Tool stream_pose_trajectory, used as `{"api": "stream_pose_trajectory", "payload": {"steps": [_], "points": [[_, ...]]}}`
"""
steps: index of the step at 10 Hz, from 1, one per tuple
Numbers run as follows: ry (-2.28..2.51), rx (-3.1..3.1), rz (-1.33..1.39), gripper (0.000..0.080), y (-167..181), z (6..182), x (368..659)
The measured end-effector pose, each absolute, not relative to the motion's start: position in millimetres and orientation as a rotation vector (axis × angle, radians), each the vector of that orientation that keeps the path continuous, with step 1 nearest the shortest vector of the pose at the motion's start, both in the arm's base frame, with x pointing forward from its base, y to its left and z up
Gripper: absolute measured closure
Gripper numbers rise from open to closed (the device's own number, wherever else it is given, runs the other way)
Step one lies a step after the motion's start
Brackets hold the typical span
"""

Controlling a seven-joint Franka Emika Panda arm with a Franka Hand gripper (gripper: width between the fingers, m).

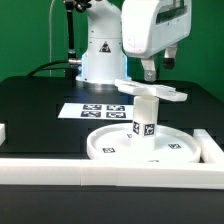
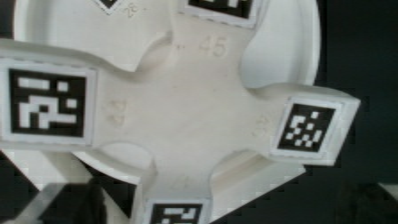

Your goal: Assemble round table

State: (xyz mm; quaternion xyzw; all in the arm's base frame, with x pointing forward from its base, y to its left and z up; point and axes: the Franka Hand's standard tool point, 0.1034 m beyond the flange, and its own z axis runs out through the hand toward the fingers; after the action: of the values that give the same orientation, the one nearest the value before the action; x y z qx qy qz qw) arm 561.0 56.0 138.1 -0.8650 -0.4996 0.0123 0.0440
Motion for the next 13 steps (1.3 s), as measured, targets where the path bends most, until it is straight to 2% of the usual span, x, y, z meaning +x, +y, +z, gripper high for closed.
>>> {"api": "stream_pose_trajectory", "payload": {"steps": [6,13], "points": [[-2.228,-2.178,0.069,0.015,50.5,126.6,561.6],[-2.216,-2.182,0.079,0.015,41.3,121.4,560.6]]}}
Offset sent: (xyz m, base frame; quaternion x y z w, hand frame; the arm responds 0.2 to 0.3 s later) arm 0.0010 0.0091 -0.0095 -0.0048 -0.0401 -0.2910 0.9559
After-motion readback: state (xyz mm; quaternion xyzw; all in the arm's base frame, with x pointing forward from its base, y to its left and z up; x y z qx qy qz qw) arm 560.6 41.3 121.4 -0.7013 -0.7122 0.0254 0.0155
